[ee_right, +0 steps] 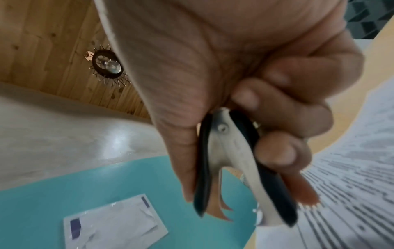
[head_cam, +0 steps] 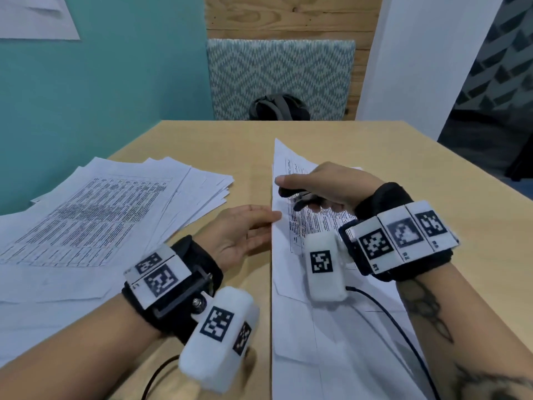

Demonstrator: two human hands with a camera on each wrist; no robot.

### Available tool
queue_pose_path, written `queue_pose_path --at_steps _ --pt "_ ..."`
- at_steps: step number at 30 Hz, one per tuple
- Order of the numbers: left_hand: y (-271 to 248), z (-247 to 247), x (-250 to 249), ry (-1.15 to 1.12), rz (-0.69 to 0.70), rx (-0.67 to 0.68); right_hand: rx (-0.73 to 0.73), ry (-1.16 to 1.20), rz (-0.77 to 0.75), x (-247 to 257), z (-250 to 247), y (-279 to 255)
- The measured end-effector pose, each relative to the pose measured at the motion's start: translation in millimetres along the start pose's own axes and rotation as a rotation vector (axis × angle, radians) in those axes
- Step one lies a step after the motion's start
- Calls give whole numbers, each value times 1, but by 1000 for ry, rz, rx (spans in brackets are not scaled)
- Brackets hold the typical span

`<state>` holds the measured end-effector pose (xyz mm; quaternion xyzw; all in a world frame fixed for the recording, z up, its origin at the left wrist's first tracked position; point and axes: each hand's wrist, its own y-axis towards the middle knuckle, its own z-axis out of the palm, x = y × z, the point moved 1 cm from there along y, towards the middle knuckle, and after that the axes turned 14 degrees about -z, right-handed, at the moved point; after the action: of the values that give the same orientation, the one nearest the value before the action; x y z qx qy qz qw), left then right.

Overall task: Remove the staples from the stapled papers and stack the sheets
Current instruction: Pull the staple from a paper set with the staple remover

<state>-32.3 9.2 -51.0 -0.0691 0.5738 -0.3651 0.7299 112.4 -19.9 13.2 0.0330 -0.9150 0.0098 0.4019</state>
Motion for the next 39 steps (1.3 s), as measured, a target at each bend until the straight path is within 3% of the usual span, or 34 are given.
queue_pose_path --at_steps 11,30,39 --pt "0 -6 4 26 83 -7 2 58 7 -6 15 3" --pt "2 -6 5 -7 73 -8 0 53 6 -11 16 0" --pt "2 -7 4 -80 56 55 -13 145 5 -13 17 1"
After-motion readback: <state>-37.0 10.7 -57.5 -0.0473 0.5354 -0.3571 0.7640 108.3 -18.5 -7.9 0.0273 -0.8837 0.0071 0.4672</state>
